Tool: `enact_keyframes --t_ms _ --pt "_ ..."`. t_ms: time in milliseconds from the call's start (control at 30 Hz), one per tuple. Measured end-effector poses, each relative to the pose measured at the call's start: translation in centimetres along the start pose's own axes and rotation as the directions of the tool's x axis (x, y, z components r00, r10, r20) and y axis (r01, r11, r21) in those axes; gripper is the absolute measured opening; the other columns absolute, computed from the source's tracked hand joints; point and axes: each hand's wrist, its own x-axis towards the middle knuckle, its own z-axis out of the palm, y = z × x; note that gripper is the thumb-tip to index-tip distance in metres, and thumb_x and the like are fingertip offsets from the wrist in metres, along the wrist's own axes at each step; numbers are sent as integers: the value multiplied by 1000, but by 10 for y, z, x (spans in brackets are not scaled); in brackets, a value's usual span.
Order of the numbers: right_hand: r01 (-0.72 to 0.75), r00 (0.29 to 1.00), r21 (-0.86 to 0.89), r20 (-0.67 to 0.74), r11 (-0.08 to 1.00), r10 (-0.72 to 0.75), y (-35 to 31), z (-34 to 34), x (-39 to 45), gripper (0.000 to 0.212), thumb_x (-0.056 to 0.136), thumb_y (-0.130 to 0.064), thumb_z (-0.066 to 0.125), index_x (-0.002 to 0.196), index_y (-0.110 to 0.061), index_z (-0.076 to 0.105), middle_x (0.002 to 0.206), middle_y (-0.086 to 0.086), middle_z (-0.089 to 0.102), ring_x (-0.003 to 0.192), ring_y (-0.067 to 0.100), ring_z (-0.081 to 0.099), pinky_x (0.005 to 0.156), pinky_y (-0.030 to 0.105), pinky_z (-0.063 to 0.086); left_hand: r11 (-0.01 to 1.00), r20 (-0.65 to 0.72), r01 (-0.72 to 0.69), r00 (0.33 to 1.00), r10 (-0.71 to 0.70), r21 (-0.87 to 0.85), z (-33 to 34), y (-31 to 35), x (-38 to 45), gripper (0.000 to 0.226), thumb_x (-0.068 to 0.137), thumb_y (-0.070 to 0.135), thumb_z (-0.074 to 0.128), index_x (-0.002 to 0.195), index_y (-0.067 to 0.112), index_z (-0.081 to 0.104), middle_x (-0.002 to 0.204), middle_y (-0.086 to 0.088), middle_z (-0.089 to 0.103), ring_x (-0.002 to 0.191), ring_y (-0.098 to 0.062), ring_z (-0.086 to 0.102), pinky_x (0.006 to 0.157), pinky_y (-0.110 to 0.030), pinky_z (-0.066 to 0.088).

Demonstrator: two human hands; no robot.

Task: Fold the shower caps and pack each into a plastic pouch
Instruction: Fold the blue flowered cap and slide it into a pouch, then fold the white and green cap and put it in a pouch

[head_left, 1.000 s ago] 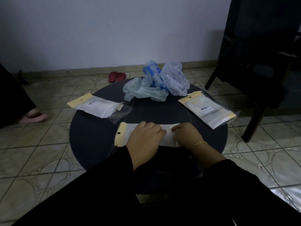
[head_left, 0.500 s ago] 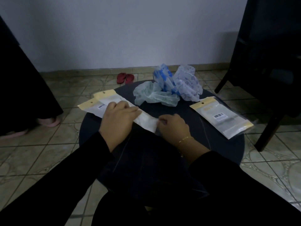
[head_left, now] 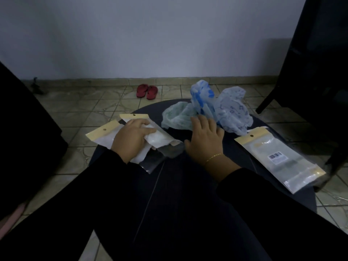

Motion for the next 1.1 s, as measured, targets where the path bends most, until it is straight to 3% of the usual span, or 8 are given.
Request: enact_keyframes --t_ms 133,300,433,533,633,867,1000,1100 --pt "23 1000 22 7 999 -23 -4 10 10 40 88 -34 53 125 -21 50 148 1 30 138 23 19 102 41 20 988 48 100 994 -95 -114 16 -18 3 48 75 -10 55 116 10 67 118 -18 59 112 -39 53 99 -43 41" --pt "38 998 122 -53 992 -32 -6 22 12 24 92 -33 50 107 -19 61 139 -1 42 132 21 31 98 39 24 987 72 85 995 -76 -136 12 -26 15 40 79 7 43 112 1 64 111 -18 64 106 -33 59 97 -27 34" --pt "-17 989 322 -136 947 64 -11 17 7 15 92 -27 49 93 -14 56 102 3 59 105 24 51 83 35 31 970 44 95 995 -87 -224 14 -31 11 36 79 18 45 99 -1 69 104 -18 66 102 -29 59 95 -29 38" --pt "-30 993 292 -100 956 62 -12 14 3 27 92 -34 49 114 -19 52 115 0 58 112 22 48 89 35 30 978 -77 198 976 -204 -71 14 -21 5 33 76 12 46 97 7 71 112 -18 62 107 -40 55 92 -48 42" --pt "-18 1000 146 27 989 14 -9 13 3 56 89 -43 52 138 -24 34 137 -3 46 127 22 36 99 37 26 895 -167 422 902 -399 144 2 1 0 24 82 15 57 104 12 67 105 -15 57 94 -37 55 73 -43 43" --pt "5 996 111 -85 994 4 -8 23 2 28 96 -33 44 107 -19 66 111 3 61 110 26 47 87 37 34 860 121 480 856 -503 174 11 -6 3 75 80 40 -4 103 15 62 101 -7 58 94 -30 49 66 -36 43" --pt "-61 975 311 -185 949 123 -11 22 2 22 95 -28 48 98 -15 66 101 5 63 102 26 51 80 34 37 868 -5 470 880 -476 160 2 21 5 44 98 34 31 97 11 68 104 -12 57 102 -33 51 73 -40 42" --pt "-63 961 451 -214 890 176 -14 16 -1 18 95 -24 49 99 -14 63 100 4 62 98 23 51 82 36 43 876 0 478 878 -479 56 7 18 1 42 97 36 34 98 10 66 105 -13 55 106 -31 48 76 -42 46"
